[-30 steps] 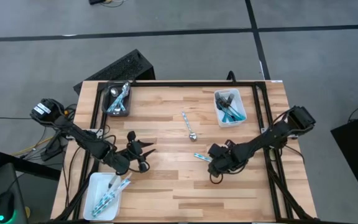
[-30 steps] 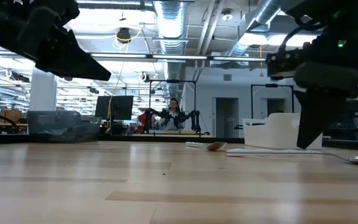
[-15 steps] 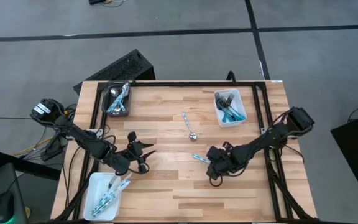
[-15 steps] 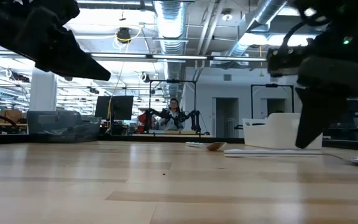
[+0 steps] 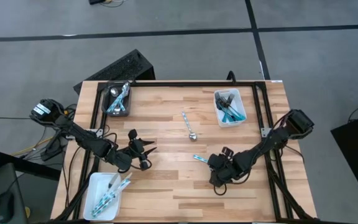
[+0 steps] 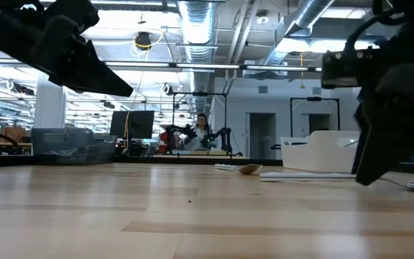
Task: Sort silverware by color (type)
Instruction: Put the light blue spoon into the black bin
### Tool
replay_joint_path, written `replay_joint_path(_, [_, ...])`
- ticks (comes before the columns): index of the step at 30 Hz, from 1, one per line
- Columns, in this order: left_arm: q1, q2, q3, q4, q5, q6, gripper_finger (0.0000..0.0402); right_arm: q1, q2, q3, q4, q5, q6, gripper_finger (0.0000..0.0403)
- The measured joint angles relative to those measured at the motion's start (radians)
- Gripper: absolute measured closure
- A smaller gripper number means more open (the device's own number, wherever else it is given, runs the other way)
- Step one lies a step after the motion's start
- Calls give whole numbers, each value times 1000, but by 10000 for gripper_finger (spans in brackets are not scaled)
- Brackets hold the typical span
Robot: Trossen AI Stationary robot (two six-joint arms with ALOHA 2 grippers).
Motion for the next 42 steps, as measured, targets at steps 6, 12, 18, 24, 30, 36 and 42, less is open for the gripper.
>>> replay_joint_path(6, [0, 0, 0, 0, -10, 31, 288, -22, 41, 5, 2, 14, -8, 199])
replay_joint_path(12, [5, 0, 1, -19, -92, 10, 288, -62, 32, 1, 74, -32, -180, 258])
replay_joint_path(18, [31, 0, 1, -21, -7, -116, 288, -74, 31, 24, 144, -31, -263, 380])
replay_joint_path(24, [69, 0, 1, 118, -1, -25, 287, -76, 31, 62, 143, 64, -327, 381])
replay_joint_path(30, [126, 0, 1, 228, 81, 95, 281, -101, 30, 167, 145, 246, -414, 386])
replay_joint_path(36, [130, 0, 1, 212, 159, 75, 278, -123, 30, 200, 74, 63, -368, 310])
replay_joint_path(42, [137, 0, 1, 201, 150, 108, 278, -123, 31, 138, 54, -40, -267, 215])
